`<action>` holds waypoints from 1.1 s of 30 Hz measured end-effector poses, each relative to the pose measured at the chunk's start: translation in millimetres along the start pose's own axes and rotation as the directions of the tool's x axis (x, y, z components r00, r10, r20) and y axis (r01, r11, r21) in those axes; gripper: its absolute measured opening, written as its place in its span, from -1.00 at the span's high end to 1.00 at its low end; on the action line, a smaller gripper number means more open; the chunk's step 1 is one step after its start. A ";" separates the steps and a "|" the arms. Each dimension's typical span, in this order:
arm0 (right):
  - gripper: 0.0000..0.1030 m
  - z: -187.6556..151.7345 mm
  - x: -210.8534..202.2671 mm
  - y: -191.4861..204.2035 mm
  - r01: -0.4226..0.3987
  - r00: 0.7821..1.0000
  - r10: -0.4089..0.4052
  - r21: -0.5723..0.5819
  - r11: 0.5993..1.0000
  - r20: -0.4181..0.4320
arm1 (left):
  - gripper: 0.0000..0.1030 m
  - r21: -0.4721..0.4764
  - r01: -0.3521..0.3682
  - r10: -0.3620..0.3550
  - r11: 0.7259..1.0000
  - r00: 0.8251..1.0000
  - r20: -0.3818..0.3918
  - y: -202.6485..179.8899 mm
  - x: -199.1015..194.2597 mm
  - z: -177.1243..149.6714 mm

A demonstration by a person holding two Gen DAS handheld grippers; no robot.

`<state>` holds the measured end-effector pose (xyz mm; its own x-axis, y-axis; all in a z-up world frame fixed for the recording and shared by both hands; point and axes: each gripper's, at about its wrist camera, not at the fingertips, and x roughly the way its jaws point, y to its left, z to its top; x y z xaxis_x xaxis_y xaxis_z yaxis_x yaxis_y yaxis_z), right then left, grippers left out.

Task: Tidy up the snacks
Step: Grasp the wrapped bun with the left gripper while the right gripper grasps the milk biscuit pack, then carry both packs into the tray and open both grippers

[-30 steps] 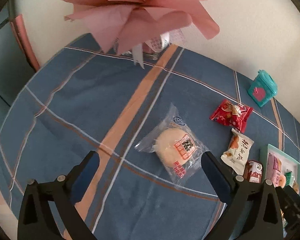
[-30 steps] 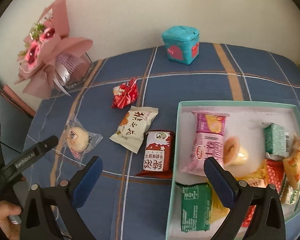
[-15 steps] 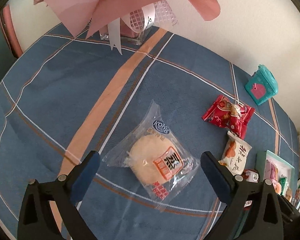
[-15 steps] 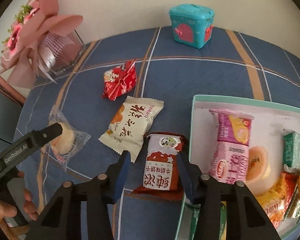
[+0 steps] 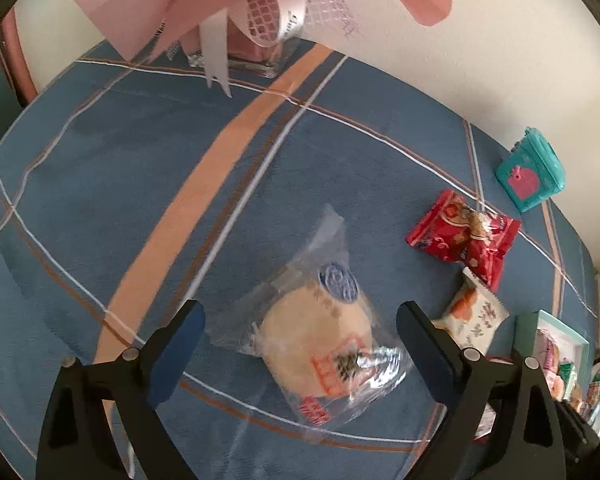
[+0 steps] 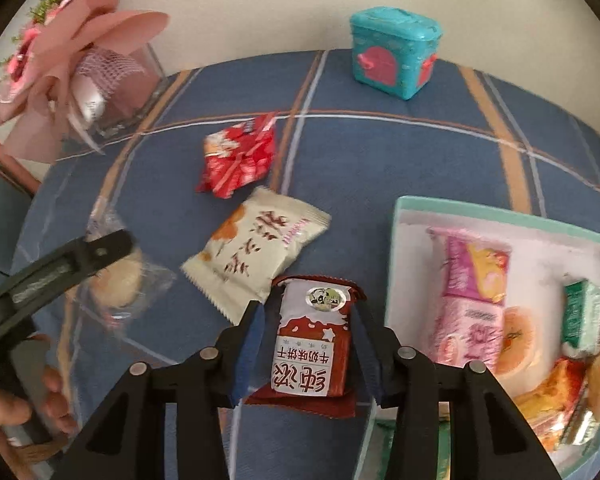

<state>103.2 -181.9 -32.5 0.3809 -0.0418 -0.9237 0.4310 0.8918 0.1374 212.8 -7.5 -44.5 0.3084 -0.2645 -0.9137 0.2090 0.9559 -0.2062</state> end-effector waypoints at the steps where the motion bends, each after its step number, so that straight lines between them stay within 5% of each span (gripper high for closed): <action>1: 0.09 -0.1 -0.1 1.8 -0.008 1.000 0.008 -0.004 1.000 -0.001 | -0.88 0.001 0.009 -0.009 1.000 1.000 0.000 -1.2 0.3 0.5; 6: 0.09 -0.8 3.0 0.7 0.012 1.000 -0.012 0.009 1.000 -0.012 | -0.87 0.022 0.007 -0.007 1.000 1.000 0.002 -7.8 2.0 0.9; 17: 0.19 -17.9 11.3 3.4 0.040 0.999 -0.040 -0.008 0.999 -0.034 | -0.48 0.032 0.012 -0.011 0.999 1.000 -0.030 -6.9 2.7 -10.2; 33: 0.19 -36.0 -58.2 -18.1 -0.032 0.997 0.025 0.083 0.996 0.075 | -0.37 0.040 0.039 -0.039 0.998 0.999 0.000 -17.1 -45.1 -33.1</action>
<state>43.8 -179.4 5.9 0.4521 -0.0530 -0.8904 0.4854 0.8521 0.1958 164.7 -7.6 -11.4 0.2999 -0.3020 -0.9049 0.2576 0.9390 -0.2280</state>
